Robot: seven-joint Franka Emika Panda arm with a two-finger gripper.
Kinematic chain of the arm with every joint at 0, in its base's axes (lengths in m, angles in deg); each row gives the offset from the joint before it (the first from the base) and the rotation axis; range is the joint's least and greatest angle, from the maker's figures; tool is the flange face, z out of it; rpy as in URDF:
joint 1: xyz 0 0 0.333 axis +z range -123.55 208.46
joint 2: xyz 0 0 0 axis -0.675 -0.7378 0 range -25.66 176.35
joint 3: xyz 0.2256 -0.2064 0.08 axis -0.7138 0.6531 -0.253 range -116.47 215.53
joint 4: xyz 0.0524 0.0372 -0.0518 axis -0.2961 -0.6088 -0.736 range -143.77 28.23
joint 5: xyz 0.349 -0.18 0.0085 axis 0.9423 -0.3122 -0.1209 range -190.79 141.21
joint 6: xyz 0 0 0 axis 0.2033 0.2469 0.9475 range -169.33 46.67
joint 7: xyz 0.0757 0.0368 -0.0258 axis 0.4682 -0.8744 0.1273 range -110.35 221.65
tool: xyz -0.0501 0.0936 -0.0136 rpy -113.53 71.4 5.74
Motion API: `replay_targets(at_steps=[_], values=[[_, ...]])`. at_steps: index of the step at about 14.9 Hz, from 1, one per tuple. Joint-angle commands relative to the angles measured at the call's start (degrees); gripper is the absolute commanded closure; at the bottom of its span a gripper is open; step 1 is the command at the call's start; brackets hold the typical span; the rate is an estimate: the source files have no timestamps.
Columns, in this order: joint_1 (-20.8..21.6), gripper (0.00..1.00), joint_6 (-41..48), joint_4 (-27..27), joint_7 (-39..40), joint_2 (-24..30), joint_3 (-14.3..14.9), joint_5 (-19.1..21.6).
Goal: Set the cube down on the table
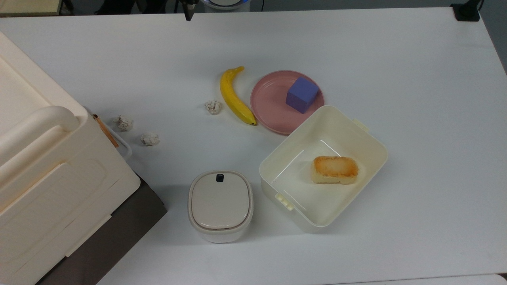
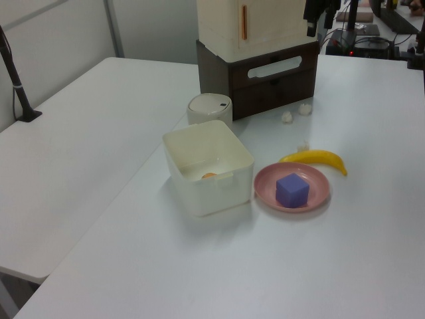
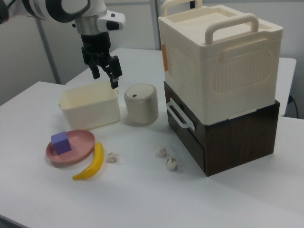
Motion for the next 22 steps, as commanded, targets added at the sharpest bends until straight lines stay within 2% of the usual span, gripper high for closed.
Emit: replay_targets(at_steps=[1,4,6,8,11,14,18,22], values=[[0.7,0.00,-1.2,-1.6,5.1,0.3,-1.1,0.9],[1.0,0.00,-0.4,-3.7,9.2,0.4,-3.2,-0.2],[1.0,0.00,0.7,-5.9,10.7,0.7,-5.8,-1.9],[1.1,0.00,0.5,-9.5,12.2,0.9,-8.7,-4.3],[2.4,0.00,-0.9,-13.8,16.1,0.8,-10.8,-5.4],[3.7,0.00,-1.1,-16.2,16.3,0.7,-11.8,-6.2],[4.0,0.00,-1.0,-21.6,15.8,0.2,-17.8,-6.4],[5.0,0.00,-1.1,-22.1,15.5,-3.8,-20.8,-6.8]])
